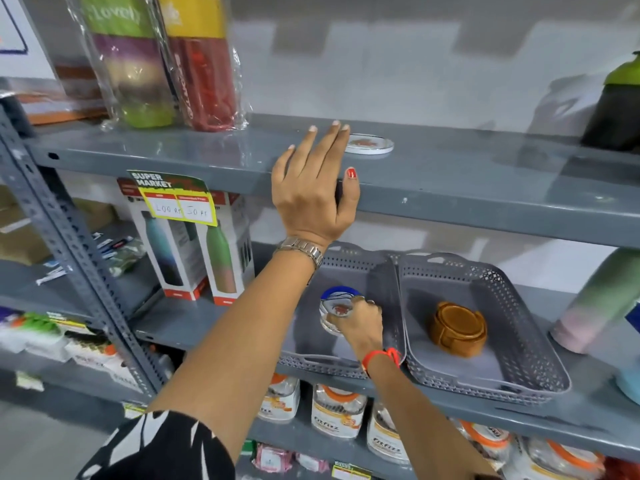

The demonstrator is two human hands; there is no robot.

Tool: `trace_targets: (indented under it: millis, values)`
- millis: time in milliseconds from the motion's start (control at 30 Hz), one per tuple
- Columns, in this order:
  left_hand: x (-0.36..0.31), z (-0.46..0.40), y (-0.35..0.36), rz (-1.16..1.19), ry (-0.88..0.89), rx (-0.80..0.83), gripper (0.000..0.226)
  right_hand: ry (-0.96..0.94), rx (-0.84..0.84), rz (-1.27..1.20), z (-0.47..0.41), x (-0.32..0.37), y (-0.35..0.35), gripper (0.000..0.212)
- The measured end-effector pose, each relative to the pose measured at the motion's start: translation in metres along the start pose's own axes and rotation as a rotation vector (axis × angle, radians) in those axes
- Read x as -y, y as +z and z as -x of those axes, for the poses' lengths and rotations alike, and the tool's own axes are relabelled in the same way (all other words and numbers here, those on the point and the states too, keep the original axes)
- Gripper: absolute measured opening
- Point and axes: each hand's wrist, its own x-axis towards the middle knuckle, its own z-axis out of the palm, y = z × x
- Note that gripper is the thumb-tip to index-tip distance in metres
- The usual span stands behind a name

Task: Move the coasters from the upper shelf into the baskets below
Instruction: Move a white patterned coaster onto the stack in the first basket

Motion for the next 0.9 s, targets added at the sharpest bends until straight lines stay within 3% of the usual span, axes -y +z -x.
trace_targets:
  millis: [200, 433, 500, 633, 733, 900]
  values:
    - [0.0, 0.001, 0.003, -0.007, 0.0, -0.029, 0.046, 0.014, -0.012, 0.049, -0.012, -0.001, 0.008, 0.081]
    - [-0.001, -0.001, 0.003, -0.023, 0.0, -0.042, 0.046, 0.01, -0.05, 0.119, -0.019, -0.002, 0.013, 0.089]
    - [-0.001, -0.001, 0.002, -0.022, 0.002, -0.03, 0.046, -0.032, -0.16, 0.112, -0.014, 0.0, 0.005, 0.074]
    - [-0.003, -0.001, 0.001, -0.015, 0.001, -0.011, 0.046, -0.136, -0.537, -0.214, 0.014, 0.007, -0.03, 0.034]
    - [-0.004, -0.001, 0.0, -0.009, -0.008, 0.007, 0.045, -0.258, -0.783, -0.412, 0.041, 0.017, -0.066, 0.025]
    - [-0.006, -0.002, -0.002, 0.005, -0.025, 0.032, 0.046, -0.453, -1.108, -0.485, 0.076, 0.03, -0.133, 0.014]
